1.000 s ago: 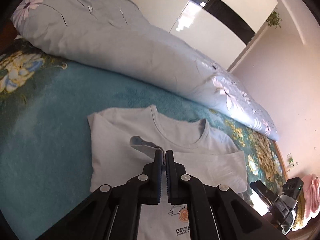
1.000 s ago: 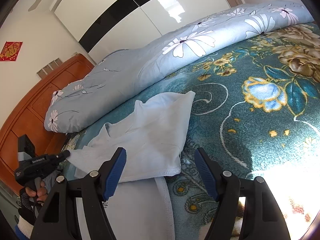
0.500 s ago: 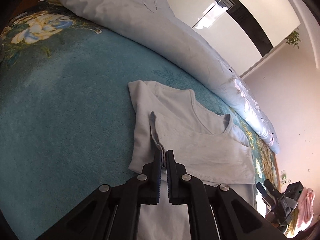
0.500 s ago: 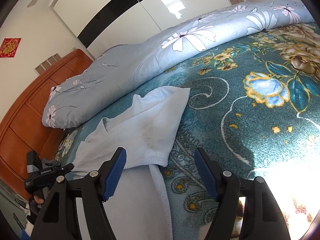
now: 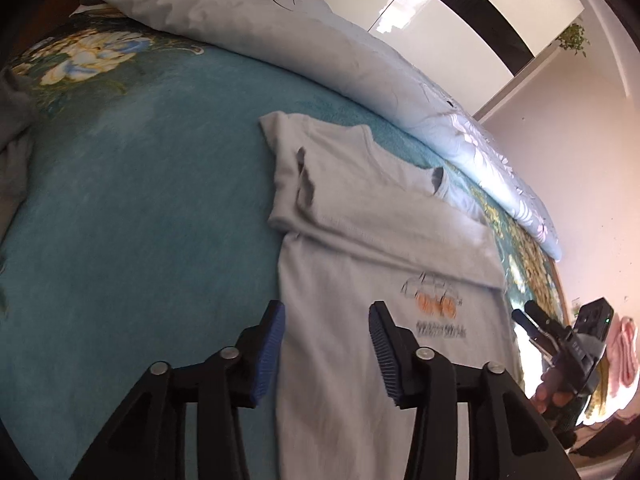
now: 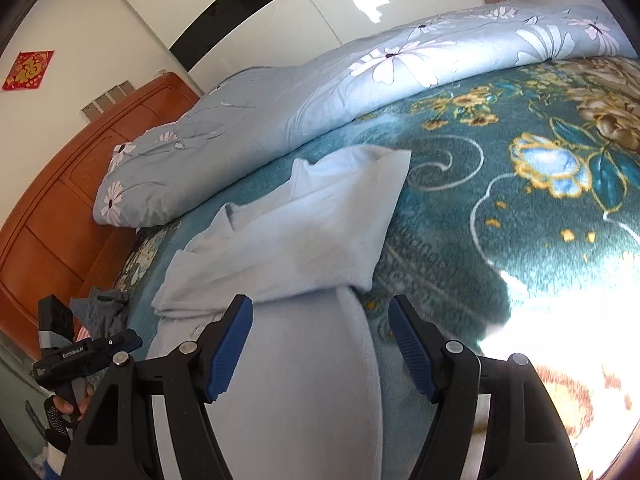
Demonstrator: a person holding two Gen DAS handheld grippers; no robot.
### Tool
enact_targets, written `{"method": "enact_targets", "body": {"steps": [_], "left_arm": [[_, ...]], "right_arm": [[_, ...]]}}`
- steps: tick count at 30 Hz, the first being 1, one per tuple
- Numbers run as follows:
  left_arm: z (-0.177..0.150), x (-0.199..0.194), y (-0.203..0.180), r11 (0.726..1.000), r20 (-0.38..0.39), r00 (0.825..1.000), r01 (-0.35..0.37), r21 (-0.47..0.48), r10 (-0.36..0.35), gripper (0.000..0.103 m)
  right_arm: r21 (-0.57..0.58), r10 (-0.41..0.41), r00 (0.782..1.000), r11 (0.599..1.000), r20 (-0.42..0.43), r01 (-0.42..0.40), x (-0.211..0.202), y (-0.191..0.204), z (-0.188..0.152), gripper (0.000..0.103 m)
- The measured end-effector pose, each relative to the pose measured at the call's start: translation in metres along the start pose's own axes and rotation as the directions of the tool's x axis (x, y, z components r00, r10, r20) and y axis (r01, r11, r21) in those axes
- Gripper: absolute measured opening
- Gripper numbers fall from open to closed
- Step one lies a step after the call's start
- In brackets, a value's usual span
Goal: Fold clothes
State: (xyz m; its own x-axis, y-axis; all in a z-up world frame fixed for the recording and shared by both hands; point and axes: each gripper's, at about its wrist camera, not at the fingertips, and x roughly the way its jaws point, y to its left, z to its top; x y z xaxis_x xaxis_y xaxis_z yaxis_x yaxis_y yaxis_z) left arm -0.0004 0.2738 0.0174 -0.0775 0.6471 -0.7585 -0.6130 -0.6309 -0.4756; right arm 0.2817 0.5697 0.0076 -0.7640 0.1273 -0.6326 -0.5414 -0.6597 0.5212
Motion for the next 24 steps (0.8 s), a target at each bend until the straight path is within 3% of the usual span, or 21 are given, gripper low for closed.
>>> {"method": "enact_targets", "body": {"steps": [2, 6, 10, 14, 20, 24], "left_arm": [[-0.026, -0.013, 0.010, 1.000, -0.008, 1.000, -0.015, -0.017, 0.015, 0.051], [-0.071, -0.035, 0.020, 0.998, -0.027, 0.999, 0.027, -0.051, -0.029, 0.052], [-0.096, -0.051, 0.012, 0.999, -0.057, 0.997, 0.048, -0.022, -0.049, 0.055], [-0.122, -0.062, 0.007, 0.996, -0.099, 0.991, 0.085, -0.009, -0.086, 0.055], [-0.158, -0.080, 0.016, 0.981, -0.132, 0.973, 0.181, -0.064, -0.189, 0.056], [-0.169, -0.086, 0.031, 0.947, -0.111, 0.950, 0.273, -0.168, -0.293, 0.056]], "right_arm": [[0.004, 0.022, 0.999, 1.000, -0.042, -0.022, -0.010, -0.001, -0.019, 0.072], [0.003, 0.037, 0.995, 0.999, -0.096, -0.037, -0.043, -0.007, -0.056, 0.072], [-0.023, 0.024, 0.986, 0.999, -0.165, -0.028, -0.072, -0.007, -0.085, 0.072], [-0.016, 0.068, 0.971, 0.997, -0.231, -0.074, -0.094, -0.006, -0.119, 0.072], [0.103, 0.200, 0.952, 0.978, -0.232, -0.180, -0.118, -0.013, -0.156, 0.072], [0.115, 0.227, 0.950, 0.972, -0.214, -0.206, -0.122, -0.011, -0.160, 0.072]]}}
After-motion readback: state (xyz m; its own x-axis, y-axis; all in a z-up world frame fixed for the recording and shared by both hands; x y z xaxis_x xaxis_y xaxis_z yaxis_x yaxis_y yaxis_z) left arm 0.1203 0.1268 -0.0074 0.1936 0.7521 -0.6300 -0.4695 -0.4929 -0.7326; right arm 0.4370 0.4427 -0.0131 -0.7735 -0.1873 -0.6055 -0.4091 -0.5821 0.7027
